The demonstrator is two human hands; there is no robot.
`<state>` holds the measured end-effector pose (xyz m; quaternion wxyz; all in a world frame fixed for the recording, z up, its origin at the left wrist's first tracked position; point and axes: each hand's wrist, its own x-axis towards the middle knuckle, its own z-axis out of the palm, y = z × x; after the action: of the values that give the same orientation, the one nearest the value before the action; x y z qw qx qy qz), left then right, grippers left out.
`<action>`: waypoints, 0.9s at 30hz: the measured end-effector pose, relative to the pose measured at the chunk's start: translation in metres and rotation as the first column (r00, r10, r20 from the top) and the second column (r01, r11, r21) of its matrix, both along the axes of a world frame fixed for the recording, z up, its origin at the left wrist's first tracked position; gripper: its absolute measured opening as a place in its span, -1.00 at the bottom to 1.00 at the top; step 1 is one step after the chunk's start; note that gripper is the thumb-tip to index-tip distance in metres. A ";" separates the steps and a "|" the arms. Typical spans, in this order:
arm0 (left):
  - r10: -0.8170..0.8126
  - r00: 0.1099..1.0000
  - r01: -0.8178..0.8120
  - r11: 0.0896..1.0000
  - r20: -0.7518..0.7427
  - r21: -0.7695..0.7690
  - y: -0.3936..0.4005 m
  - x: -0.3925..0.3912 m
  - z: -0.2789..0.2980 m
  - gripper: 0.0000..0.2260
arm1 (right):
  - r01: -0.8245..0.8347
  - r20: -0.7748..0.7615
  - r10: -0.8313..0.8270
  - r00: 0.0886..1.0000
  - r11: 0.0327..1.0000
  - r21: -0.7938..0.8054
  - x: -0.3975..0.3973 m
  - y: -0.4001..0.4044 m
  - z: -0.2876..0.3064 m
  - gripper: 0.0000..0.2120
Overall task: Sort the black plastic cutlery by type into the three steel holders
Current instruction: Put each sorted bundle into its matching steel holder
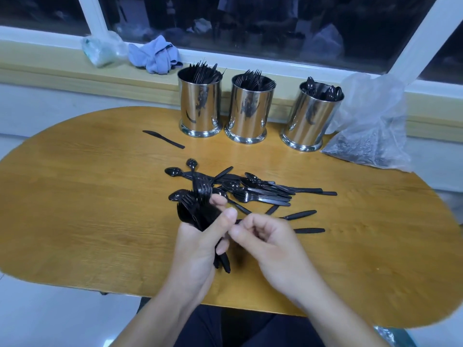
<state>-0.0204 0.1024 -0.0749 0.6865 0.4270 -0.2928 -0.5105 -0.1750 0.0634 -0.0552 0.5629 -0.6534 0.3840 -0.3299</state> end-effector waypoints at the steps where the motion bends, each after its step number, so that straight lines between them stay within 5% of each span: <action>1: -0.005 1.000 0.004 1.000 0.008 0.020 0.001 -0.004 0.000 -0.80 | -0.018 0.007 0.018 1.000 1.000 0.005 0.001 0.004 -0.003 -0.74; 6: 0.003 0.994 0.010 0.994 -0.110 0.111 0.004 -0.012 -0.003 -0.71 | 0.044 -0.032 -0.046 0.998 0.998 -0.050 -0.014 0.009 -0.015 -0.77; 9: 0.050 0.981 -0.027 0.992 -0.186 0.124 0.002 -0.011 -0.007 -0.69 | 0.164 -0.175 -0.220 0.960 0.944 -0.285 -0.040 0.000 -0.023 -0.90; 12: 0.067 0.956 -0.033 0.992 -0.286 0.121 0.002 -0.008 -0.011 -0.80 | 0.179 -0.376 -0.454 0.808 0.797 -0.577 -0.076 -0.022 -0.039 -0.84; 15: 0.037 0.959 -0.005 0.993 -0.282 0.115 0.004 -0.004 -0.014 -0.80 | 0.040 -0.570 -0.490 0.659 0.780 -0.625 -0.102 -0.045 -0.049 -0.57; 18: 0.017 0.976 0.005 0.995 -0.218 0.101 0.005 -0.002 -0.018 -0.83 | -0.072 -0.670 -0.458 0.584 0.793 -0.605 -0.113 -0.056 -0.051 -0.52; 27: -0.043 0.993 0.052 0.996 -0.109 0.075 0.005 -0.005 -0.017 -0.86 | -0.017 -0.552 -0.486 0.678 0.740 -0.672 -0.114 -0.047 -0.062 -0.79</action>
<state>-0.0256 0.1072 -0.0922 0.6719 0.4181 -0.2455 -0.5598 -0.2886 0.0162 -0.1176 0.0723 -0.8167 0.5198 -0.2402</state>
